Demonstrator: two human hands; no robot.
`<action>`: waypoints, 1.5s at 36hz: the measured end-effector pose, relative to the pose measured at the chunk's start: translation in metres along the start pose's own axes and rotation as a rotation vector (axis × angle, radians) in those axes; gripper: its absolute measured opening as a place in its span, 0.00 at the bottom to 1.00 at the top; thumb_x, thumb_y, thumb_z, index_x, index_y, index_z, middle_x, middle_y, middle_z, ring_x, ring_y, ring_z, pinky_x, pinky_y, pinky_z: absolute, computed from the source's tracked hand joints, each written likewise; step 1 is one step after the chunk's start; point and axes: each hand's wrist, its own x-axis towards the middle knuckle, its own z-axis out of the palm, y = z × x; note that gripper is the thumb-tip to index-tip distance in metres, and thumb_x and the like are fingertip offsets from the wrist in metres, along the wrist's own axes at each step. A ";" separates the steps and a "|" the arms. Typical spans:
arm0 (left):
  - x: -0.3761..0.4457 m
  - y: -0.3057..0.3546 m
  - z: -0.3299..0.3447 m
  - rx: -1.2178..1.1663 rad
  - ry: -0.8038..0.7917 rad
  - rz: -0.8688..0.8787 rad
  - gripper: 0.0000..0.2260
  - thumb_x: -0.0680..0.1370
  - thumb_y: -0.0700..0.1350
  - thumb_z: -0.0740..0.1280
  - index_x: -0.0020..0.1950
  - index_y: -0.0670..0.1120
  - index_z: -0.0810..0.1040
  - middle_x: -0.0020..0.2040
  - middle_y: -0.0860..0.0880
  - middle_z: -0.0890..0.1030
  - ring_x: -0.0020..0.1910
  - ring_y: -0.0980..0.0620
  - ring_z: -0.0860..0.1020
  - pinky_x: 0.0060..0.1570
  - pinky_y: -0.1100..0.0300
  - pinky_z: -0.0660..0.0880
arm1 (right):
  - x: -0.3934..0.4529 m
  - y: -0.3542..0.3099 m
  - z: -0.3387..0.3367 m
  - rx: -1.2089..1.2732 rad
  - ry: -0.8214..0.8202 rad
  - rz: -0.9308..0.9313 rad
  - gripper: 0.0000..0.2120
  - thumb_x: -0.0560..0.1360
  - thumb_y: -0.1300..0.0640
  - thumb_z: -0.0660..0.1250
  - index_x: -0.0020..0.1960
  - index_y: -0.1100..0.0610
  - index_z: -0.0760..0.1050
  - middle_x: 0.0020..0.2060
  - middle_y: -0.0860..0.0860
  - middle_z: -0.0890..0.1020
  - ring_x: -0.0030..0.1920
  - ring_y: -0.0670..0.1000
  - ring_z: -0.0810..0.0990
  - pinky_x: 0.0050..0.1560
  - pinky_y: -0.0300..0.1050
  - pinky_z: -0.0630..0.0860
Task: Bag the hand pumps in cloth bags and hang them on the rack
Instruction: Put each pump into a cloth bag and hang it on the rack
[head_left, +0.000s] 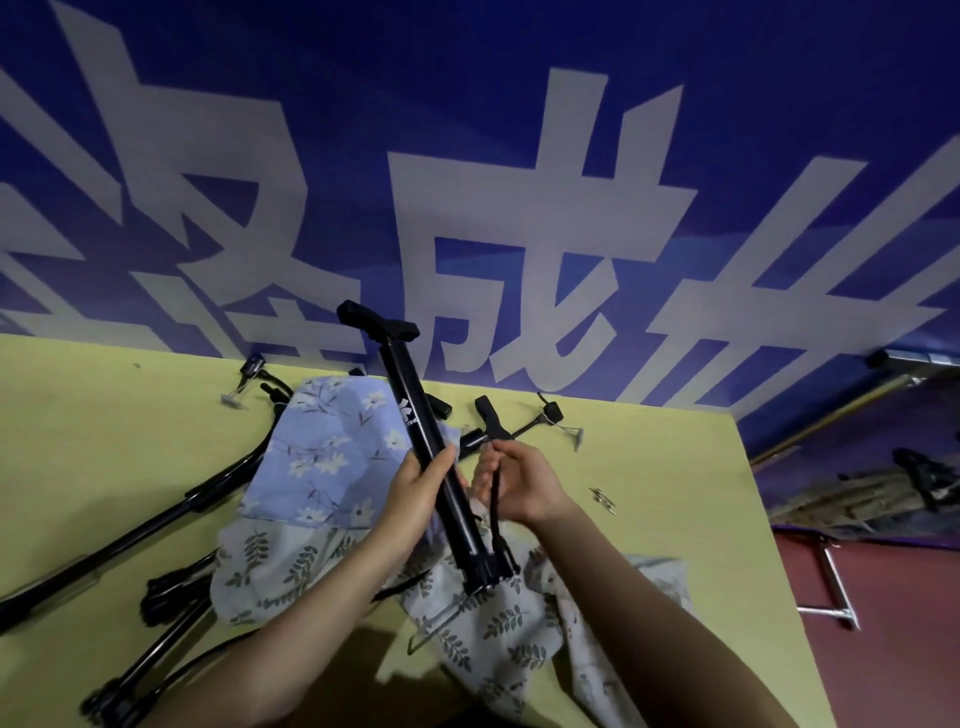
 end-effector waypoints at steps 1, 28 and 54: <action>0.000 -0.003 0.000 -0.002 -0.011 -0.015 0.07 0.80 0.46 0.64 0.48 0.43 0.73 0.34 0.47 0.80 0.32 0.53 0.80 0.34 0.65 0.76 | 0.010 -0.006 -0.002 0.057 0.033 -0.004 0.10 0.77 0.59 0.58 0.37 0.57 0.69 0.24 0.48 0.69 0.23 0.46 0.69 0.30 0.37 0.68; 0.026 -0.073 0.000 0.217 -0.087 -0.257 0.10 0.80 0.51 0.63 0.48 0.43 0.75 0.34 0.49 0.79 0.35 0.51 0.80 0.41 0.56 0.75 | 0.103 -0.021 -0.057 -0.754 0.575 -0.284 0.07 0.75 0.64 0.66 0.44 0.60 0.67 0.35 0.57 0.73 0.23 0.53 0.72 0.20 0.39 0.72; 0.023 -0.051 -0.009 -0.073 0.004 -0.278 0.04 0.80 0.42 0.64 0.49 0.43 0.71 0.33 0.44 0.77 0.35 0.42 0.78 0.39 0.51 0.77 | 0.073 -0.051 -0.039 -0.325 0.414 -0.370 0.03 0.80 0.61 0.61 0.51 0.57 0.73 0.34 0.53 0.71 0.33 0.50 0.73 0.29 0.36 0.74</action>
